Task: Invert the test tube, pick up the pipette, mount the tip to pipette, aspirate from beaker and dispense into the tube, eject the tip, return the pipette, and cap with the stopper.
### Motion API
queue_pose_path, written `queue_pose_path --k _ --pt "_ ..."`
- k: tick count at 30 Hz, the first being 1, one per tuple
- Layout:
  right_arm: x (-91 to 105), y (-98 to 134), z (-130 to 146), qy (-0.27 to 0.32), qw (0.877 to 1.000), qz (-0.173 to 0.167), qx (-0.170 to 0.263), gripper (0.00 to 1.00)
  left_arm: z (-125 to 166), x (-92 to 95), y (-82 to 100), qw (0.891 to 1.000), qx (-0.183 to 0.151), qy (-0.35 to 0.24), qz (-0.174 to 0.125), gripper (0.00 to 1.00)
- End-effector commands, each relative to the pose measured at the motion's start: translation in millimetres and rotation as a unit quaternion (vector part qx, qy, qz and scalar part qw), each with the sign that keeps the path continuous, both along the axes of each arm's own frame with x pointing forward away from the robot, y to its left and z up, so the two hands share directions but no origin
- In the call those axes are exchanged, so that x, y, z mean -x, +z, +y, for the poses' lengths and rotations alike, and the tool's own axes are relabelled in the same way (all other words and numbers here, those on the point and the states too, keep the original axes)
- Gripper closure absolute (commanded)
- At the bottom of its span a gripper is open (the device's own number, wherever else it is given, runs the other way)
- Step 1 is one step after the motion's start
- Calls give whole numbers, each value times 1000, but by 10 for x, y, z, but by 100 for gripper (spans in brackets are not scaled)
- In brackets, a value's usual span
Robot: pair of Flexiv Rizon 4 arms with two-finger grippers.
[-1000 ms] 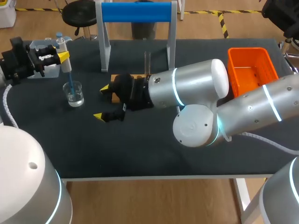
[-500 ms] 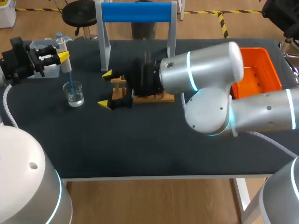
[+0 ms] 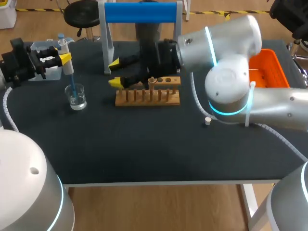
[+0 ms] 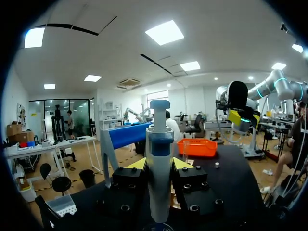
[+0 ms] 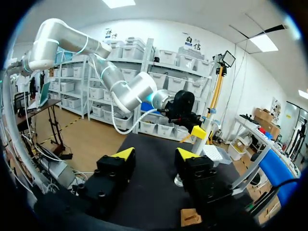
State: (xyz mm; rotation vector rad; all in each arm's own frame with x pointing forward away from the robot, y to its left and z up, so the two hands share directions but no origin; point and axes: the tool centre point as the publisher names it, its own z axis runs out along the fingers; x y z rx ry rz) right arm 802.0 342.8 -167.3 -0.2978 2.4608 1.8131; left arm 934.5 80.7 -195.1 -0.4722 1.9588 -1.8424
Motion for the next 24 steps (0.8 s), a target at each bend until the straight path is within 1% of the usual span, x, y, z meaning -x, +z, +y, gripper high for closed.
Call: queue_pose_path --k 1,5,7,10,11,12,13,16,19,20,24 --pt "-85 109 -11 72 997 24 5 100 5 3 -2 1000 1 -1 -1 100" --pt "-140 230 68 82 996 32 -9 100 5 3 -2 1000 1 -1 -1 100" --pt "-176 289 122 90 995 47 -25 100 5 3 -2 1000 1 -1 -1 100" --pt "-203 365 204 90 994 46 -31 100 5 3 -2 1000 1 -1 -1 100" --pt "-214 395 239 93 993 53 -41 100 5 3 -2 1000 1 -1 -1 100" --pt "-218 408 256 92 993 54 -43 100 5 3 -2 1000 1 -1 -1 100" --pt "-231 422 281 89 994 52 -44 100 5 3 -2 1000 1 -1 -1 100" --pt "-260 464 358 79 993 62 -57 100 5 3 -2 1000 1 -1 -1 100" --pt "-303 507 428 73 991 84 -77 100 5 3 -2 1000 1 -1 -1 100" --pt "-285 525 430 66 991 85 -79 100 5 3 -2 1000 1 -1 -1 100" --pt "-349 587 495 43 990 95 -90 100 5 3 -2 1000 1 -1 -1 100"
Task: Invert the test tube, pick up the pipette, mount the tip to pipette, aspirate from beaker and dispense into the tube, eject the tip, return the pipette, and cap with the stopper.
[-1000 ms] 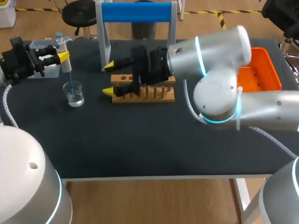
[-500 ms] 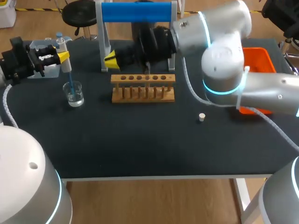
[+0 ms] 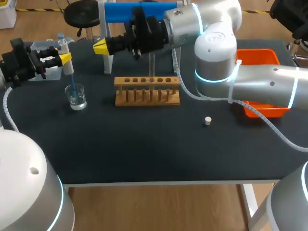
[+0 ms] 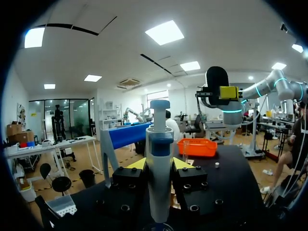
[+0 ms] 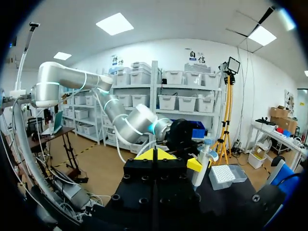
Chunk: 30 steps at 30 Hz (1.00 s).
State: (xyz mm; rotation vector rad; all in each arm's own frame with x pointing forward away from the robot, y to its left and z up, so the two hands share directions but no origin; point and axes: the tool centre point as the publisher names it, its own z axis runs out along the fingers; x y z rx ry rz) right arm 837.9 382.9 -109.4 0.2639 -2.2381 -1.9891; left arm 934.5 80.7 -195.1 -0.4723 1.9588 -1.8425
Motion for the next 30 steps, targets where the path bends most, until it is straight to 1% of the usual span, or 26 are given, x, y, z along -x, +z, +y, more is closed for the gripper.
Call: queue_pose_path --k 1,8,10,21,30 --pt "-10 26 109 -26 1000 8 -10 100 5 3 -3 1000 1 -1 -1 100" --pt "-119 125 205 -61 998 17 -24 100 5 3 -3 1000 1 -1 -1 100" --pt "-117 134 227 -66 997 18 -25 100 5 3 -3 1000 1 -1 -1 100" --pt "-238 199 473 -82 996 6 -28 100 5 3 -3 1000 1 -1 -1 100" --pt "-331 180 704 -85 996 1 -32 100 5 3 -3 1000 1 -1 -1 100"
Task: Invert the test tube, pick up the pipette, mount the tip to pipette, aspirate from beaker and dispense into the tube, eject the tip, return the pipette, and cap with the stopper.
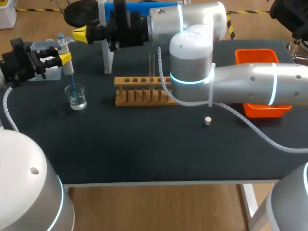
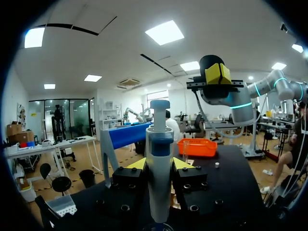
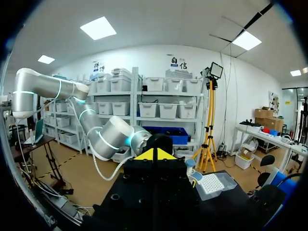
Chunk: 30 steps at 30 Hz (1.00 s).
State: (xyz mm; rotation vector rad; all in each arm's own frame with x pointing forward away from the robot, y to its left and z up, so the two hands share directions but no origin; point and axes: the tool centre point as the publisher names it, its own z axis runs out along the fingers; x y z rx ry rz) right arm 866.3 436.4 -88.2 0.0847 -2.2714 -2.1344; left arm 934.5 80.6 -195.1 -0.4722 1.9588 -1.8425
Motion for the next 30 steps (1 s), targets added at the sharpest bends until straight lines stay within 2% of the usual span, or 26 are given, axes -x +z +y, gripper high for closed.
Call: queue_pose_path --k 1,16,30 --pt "-59 -38 191 -4 1000 -1 -4 100 5 3 -3 1000 1 -1 -1 100" --pt "-285 -124 439 -22 1000 -7 -1 100 5 3 -3 1000 1 -1 -1 100" --pt "-394 -195 581 -31 1000 3 -7 100 5 3 -3 1000 1 -1 -1 100"
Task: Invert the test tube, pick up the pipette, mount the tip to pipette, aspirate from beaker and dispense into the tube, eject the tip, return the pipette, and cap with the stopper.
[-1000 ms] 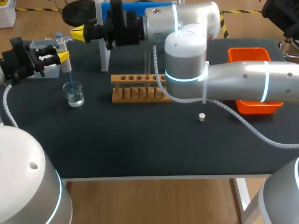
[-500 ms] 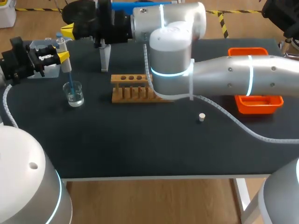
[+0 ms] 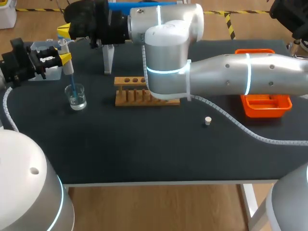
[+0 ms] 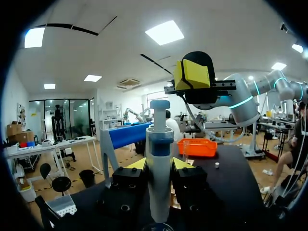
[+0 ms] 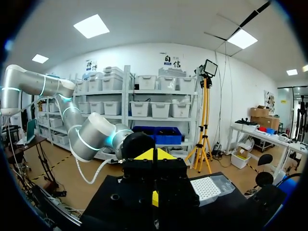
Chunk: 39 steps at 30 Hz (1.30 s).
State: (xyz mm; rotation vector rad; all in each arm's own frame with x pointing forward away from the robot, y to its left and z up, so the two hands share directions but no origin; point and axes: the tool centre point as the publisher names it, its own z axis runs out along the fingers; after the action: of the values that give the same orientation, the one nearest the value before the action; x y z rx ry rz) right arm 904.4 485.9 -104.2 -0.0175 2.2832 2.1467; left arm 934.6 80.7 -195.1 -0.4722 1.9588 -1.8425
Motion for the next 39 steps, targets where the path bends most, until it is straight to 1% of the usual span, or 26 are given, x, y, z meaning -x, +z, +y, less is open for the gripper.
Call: queue_pose_path --k 1,19,28,39 --pt "-18 -40 96 -4 1000 0 -7 100 5 4 -3 1000 1 -1 -1 100" --pt "-112 -159 171 -9 1000 10 -5 100 5 4 -3 1000 1 -1 -1 100" --pt "-124 -179 183 -9 1000 12 -5 100 5 4 -3 1000 1 -1 -1 100" --pt "-117 -263 199 -8 1000 18 -2 100 5 4 -3 1000 1 -1 -1 100"
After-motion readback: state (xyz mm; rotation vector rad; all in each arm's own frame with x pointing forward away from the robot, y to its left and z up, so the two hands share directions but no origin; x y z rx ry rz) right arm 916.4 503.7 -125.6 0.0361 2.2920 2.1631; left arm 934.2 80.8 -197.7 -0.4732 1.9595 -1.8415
